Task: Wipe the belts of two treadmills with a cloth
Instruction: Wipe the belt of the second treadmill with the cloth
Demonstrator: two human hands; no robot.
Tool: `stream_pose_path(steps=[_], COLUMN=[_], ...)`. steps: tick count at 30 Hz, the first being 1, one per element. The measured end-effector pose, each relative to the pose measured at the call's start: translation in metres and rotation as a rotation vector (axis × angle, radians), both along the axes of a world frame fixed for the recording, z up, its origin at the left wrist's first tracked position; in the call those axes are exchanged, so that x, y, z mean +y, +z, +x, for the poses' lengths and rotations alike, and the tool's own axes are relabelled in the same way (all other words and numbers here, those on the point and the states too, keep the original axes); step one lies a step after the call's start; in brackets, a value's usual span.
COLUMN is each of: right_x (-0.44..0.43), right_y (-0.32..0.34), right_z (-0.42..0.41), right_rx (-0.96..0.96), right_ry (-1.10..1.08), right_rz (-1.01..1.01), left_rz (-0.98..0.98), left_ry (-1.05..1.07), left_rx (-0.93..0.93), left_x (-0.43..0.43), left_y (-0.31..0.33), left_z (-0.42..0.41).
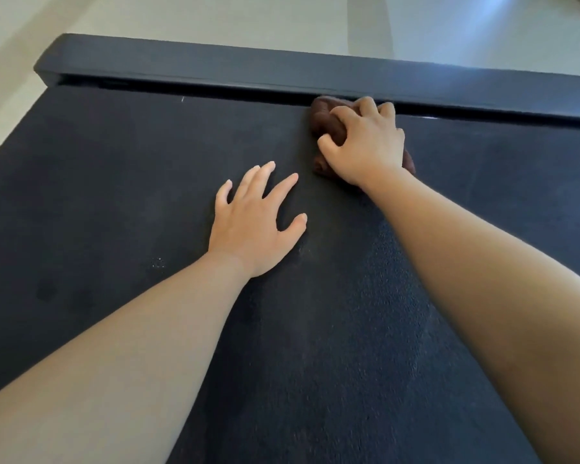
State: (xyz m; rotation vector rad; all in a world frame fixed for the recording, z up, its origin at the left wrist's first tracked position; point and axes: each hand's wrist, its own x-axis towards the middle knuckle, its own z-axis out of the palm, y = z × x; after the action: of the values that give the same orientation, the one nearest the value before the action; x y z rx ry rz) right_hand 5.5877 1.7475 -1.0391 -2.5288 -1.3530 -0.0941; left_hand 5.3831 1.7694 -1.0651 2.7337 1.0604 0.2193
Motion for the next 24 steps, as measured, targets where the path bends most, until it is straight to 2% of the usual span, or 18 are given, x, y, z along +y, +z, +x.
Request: stream_pose_path(steps=[8,14,18,24], right_x=[-0.086,-0.143,-0.177,-0.183], right_y=[-0.007,-0.004,-0.003,0.006], right_z=[-0.084,-0.183,-0.251,-0.275], right_rx=[-0.061,-0.028,-0.025,0.031], right_ry=[-0.060,-0.113,-0.047,0.002], right_rz=[0.071,0.082,0.124,0.086], left_rz=[-0.020,-0.021,0.011,-0.021], left_ry=[-0.073,-0.290,-0.379,-0.451], left_rx=[-0.142,0.005,0.005,-0.010], left_x=[-0.015,-0.017,-0.006,0.014], left_y=[0.005,0.011,0.014,0.014], left_z=[-0.023,-0.103,-0.155,-0.185])
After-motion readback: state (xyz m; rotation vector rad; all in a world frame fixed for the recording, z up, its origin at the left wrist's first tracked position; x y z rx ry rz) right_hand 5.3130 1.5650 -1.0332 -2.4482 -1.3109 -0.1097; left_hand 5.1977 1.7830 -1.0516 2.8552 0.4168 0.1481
